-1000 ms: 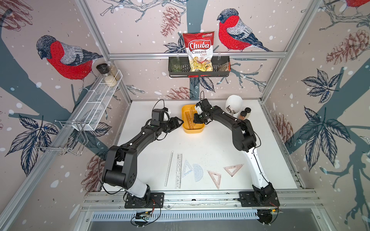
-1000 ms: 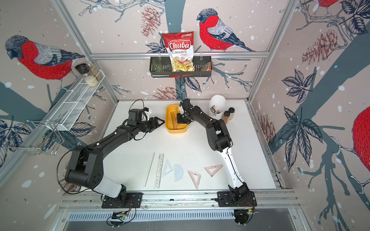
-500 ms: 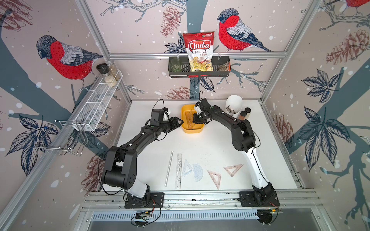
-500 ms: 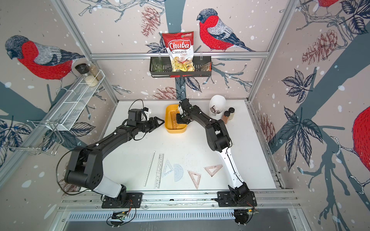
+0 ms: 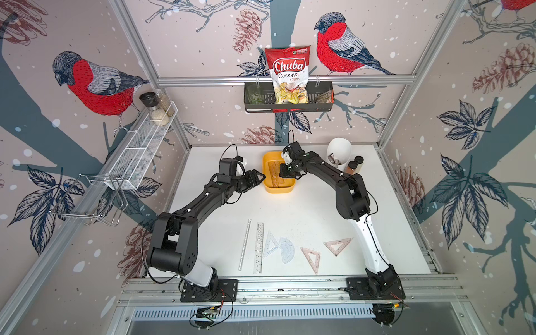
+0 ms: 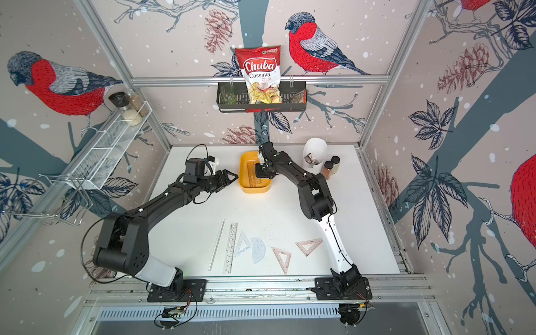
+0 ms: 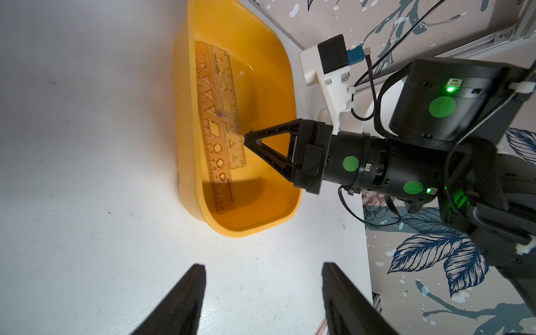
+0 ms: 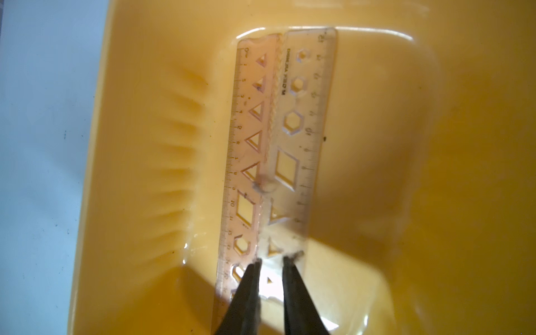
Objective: Put the scattered rulers into the storage box
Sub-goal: Place the ruler in the storage box.
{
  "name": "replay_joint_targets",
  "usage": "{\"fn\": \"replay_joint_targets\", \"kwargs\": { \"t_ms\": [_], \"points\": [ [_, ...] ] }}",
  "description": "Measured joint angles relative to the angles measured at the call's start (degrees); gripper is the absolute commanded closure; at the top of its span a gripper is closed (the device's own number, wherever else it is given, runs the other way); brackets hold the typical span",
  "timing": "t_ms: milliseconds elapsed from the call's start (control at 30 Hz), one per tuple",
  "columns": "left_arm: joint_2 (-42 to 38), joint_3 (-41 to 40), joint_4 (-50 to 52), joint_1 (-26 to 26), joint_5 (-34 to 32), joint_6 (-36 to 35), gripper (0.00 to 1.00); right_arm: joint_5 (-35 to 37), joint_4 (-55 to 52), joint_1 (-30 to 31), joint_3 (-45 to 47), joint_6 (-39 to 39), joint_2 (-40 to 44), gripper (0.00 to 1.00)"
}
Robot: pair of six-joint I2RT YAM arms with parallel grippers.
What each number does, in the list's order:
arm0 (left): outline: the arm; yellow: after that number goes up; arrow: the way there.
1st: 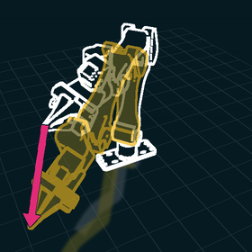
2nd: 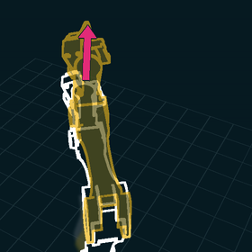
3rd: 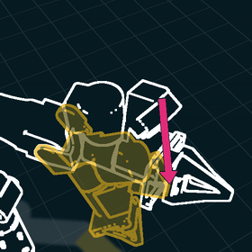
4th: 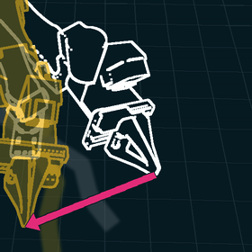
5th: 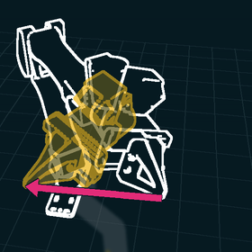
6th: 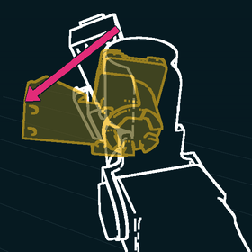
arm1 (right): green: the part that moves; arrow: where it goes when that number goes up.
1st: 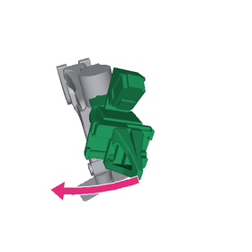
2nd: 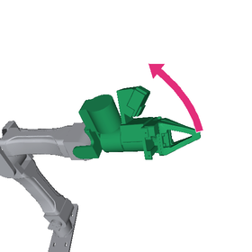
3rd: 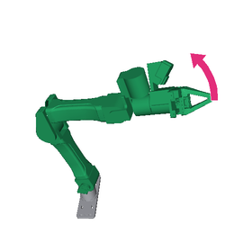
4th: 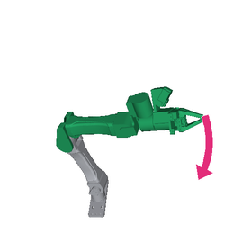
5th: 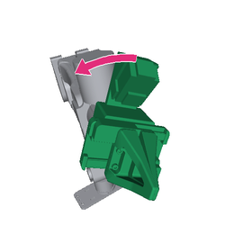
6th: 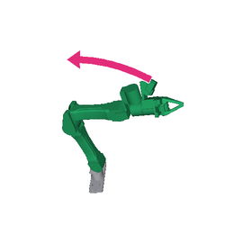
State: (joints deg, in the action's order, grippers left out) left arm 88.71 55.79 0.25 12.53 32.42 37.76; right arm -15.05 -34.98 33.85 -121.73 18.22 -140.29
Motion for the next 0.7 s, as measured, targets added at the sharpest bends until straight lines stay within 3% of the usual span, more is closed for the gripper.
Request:
{"fn": "replay_joint_targets", "kwargs": {
  "t_ms": [400,700],
  "points": [
    [0.4,-0.3,0.0,0.0,-0.1,0.0,0.32,1.5,-0.1,0.8,0.5,-0.3,2.6,0.77],
    [1.7,-0.3,0.2,0.0,-0.6,0.0,0.30,3.3,1.9,2.3,8.6,-0.5,9.0,0.74]
  ]
}}
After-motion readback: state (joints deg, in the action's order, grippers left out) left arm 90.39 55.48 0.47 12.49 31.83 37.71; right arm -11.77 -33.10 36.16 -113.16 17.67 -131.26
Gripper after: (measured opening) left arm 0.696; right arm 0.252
